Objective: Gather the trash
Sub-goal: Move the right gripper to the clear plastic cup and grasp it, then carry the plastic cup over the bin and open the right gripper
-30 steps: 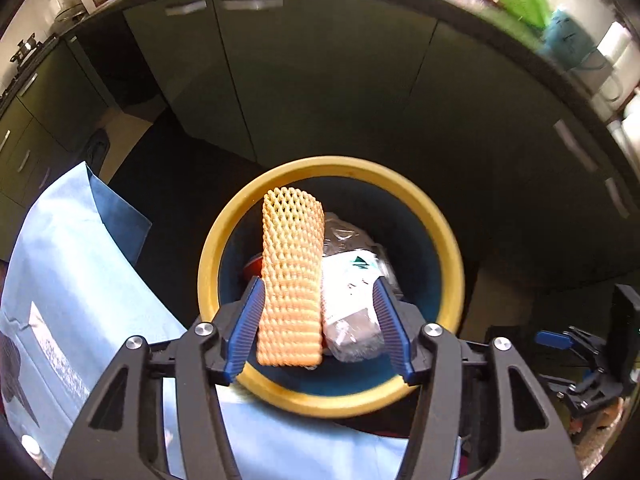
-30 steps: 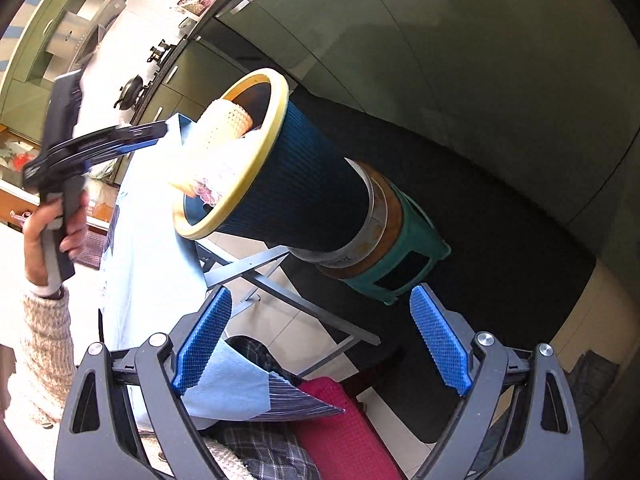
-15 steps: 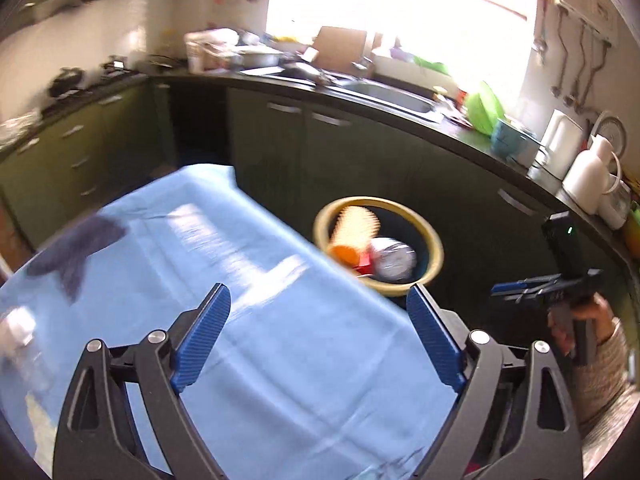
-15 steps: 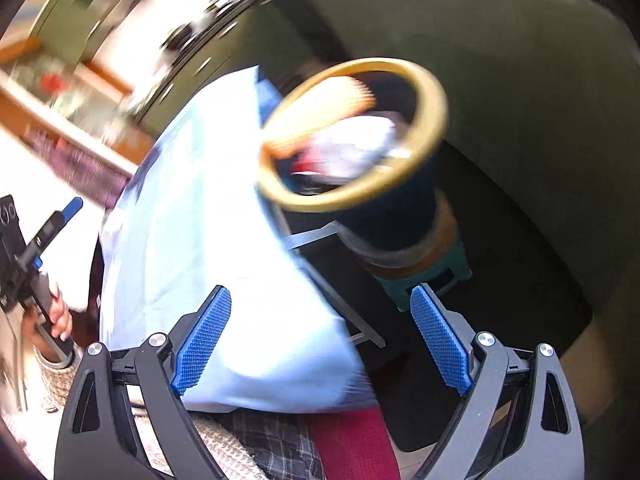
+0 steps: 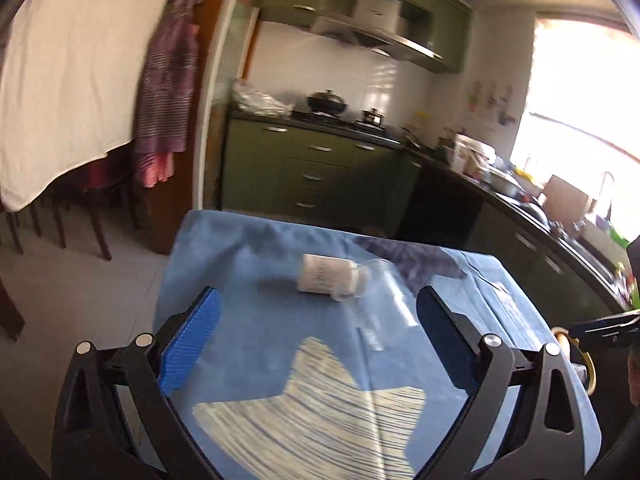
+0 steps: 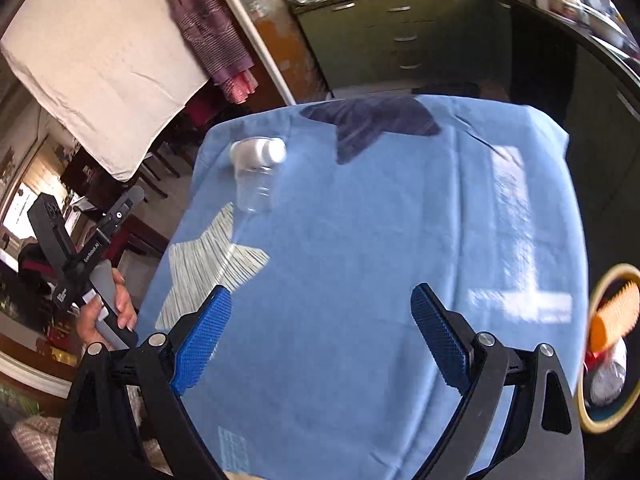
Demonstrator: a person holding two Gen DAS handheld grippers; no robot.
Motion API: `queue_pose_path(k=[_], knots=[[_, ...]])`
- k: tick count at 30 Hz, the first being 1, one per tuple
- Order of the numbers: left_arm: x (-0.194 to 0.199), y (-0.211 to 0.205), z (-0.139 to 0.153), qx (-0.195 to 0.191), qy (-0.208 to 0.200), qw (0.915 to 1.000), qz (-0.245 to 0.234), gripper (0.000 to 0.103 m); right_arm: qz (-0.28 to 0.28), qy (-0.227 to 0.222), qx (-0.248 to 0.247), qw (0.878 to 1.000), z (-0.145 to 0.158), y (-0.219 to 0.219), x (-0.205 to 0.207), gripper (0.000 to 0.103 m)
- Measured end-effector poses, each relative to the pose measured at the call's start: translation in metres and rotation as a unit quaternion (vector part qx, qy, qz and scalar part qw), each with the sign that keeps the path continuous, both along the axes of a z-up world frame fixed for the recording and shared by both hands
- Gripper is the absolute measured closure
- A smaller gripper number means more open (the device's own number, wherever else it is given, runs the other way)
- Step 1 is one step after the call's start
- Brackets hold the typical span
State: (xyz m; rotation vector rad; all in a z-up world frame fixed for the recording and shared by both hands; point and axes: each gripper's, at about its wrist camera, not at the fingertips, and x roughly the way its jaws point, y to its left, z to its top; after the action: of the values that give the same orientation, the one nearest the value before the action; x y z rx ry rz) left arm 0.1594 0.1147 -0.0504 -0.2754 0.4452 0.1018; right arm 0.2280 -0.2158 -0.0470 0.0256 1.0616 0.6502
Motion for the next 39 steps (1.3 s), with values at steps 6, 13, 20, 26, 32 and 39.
queue_pose_path(k=[6,13,20,26,32,39], knots=[[-0.026,0.040,-0.005,-0.035,-0.034,0.9960,0.075,0.007,0.046,0.019,-0.054,0.997,-0.015,0.112,0.049,0.013],[-0.024,0.028,-0.009,-0.030,-0.020,0.9982,0.048,0.007,0.023,0.075,-0.092,0.993,-0.063,0.168,0.114,0.013],[-0.025,0.031,-0.012,-0.044,-0.018,0.9980,0.041,0.007,0.020,0.092,-0.112,0.989,-0.087,0.193,0.132,0.021],[-0.023,0.034,-0.016,-0.057,-0.011,0.9976,0.038,0.007,0.028,0.096,-0.116,0.988,-0.094,0.203,0.132,0.042],[-0.019,0.029,-0.018,-0.047,-0.002,0.9983,0.033,0.007,0.033,0.080,-0.089,0.992,-0.071,0.174,0.116,0.047],[-0.014,0.024,-0.020,-0.035,0.006,0.9989,0.029,0.007,-0.016,0.063,-0.049,0.997,-0.022,0.049,0.079,0.046]])
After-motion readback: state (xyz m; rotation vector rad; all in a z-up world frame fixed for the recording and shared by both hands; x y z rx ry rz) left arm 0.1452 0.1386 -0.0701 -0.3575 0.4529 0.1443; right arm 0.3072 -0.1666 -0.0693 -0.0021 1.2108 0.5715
